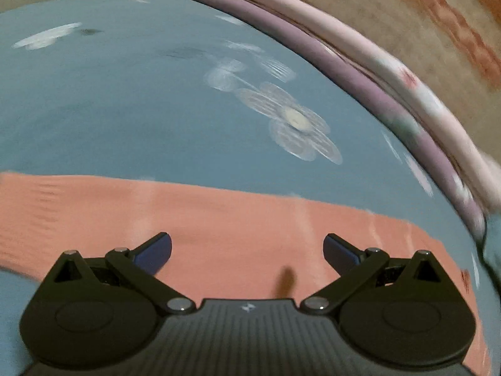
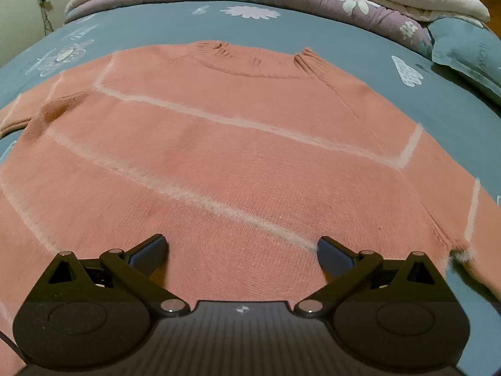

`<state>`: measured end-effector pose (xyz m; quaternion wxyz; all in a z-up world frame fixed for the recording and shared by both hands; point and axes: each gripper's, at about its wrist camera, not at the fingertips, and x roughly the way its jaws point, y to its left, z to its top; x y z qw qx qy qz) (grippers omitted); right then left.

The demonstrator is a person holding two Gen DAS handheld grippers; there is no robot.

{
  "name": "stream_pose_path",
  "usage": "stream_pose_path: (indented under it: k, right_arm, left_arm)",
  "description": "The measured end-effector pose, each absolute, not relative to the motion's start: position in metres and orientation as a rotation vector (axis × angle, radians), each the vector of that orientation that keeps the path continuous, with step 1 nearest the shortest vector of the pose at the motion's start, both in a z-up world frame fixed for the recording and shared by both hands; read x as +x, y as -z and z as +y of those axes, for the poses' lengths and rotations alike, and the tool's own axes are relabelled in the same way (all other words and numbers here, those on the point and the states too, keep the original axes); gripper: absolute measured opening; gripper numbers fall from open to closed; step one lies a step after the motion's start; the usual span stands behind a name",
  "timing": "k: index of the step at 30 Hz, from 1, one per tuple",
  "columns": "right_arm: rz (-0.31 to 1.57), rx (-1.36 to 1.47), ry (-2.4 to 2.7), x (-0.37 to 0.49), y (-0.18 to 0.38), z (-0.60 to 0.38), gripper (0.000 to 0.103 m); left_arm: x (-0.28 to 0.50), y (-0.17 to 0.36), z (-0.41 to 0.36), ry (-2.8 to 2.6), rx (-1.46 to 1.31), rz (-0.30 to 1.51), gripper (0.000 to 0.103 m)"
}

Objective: Fold clothes

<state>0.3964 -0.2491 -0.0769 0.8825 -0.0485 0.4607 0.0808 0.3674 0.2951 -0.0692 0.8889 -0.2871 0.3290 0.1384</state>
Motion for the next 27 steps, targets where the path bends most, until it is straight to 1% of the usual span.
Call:
stream_pose_path:
  k: [5, 8, 13, 17, 22, 25, 27]
  right_arm:
    - [0.979, -0.094, -0.131, 0.397, 0.074, -0.245, 0.103]
    - [1.005, -0.094, -0.106, 0.398, 0.071, -0.239, 0.103]
    - [1.018, -0.098, -0.092, 0.392, 0.07, -0.233, 0.103]
    - [1.022, -0.078, -0.082, 0.387, 0.07, -0.235, 0.103]
    - [1.024, -0.067, -0.08, 0.382, 0.069, -0.236, 0.103]
    - [1.025, -0.073, -0.067, 0.384, 0.07, -0.234, 0.103]
    - [1.029, -0.075, -0.061, 0.385, 0.07, -0.232, 0.103]
  left_arm:
    - [0.336, 0.08, 0.348, -0.416, -0.725, 0.656, 0.102]
    - [0.338, 0.071, 0.337, -0.359, -0.725, 0.641, 0.102]
    - [0.354, 0.075, 0.305, -0.139, -0.732, 0.661, 0.102]
    - [0.352, 0.085, 0.302, -0.163, -0.683, 0.733, 0.102]
    - [0.337, 0.068, 0.311, -0.194, -0.638, 0.724, 0.102]
    - [0.348, 0.061, 0.307, -0.162, -0.627, 0.702, 0.102]
    - [0.356, 0.06, 0.295, -0.141, -0.57, 0.712, 0.102]
